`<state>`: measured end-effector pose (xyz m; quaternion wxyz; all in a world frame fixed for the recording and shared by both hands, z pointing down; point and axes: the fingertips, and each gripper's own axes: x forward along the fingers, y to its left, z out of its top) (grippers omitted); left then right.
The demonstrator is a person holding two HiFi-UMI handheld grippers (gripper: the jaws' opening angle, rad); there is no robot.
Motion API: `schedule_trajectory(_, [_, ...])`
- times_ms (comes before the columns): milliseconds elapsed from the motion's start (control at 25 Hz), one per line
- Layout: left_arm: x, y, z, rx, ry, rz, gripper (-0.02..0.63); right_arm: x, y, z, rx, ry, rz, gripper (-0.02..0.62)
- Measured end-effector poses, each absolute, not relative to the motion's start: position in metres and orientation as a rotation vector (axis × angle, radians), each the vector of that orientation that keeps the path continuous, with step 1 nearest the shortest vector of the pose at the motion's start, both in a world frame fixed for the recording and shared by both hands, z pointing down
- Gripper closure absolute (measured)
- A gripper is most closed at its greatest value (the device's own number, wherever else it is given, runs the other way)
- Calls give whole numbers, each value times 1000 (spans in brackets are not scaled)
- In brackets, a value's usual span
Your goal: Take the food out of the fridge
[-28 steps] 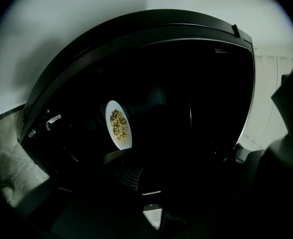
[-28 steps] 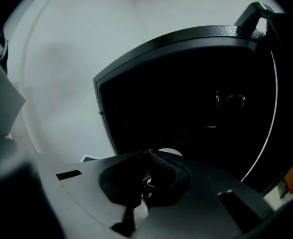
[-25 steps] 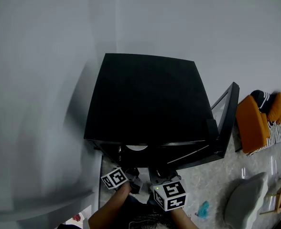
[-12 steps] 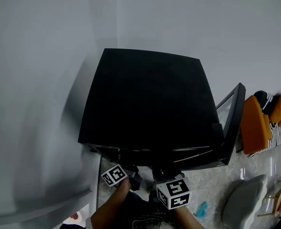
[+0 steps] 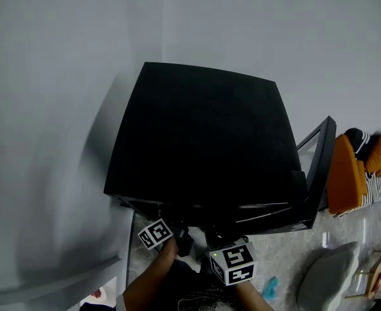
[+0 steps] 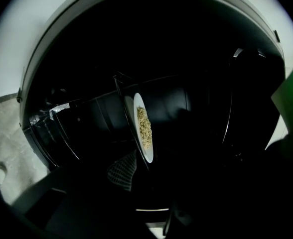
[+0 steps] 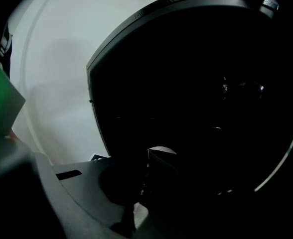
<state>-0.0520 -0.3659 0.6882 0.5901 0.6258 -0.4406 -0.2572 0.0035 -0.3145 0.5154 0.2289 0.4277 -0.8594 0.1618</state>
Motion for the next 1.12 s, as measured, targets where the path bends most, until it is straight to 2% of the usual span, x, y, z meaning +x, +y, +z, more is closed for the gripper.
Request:
schedule_trajectory(200, [-53, -374, 693, 1397, -1023, -626, 481, 8, -315, 518, 1194, -2343, 417, 574])
schedule_trajectory(440, [-57, -380, 695, 1361, -1045, -634, 553, 10, -315, 521, 1198, -2330, 414, 574])
schedule_trajectory(760, [-57, -381, 695, 1241, -1004, -728, 581, 11, -316, 524, 1192, -2319, 423, 574])
schedule_trajectory(1120, [-57, -373, 689, 1225, -976, -745, 583, 14, -312, 519, 1203, -2322, 445, 574])
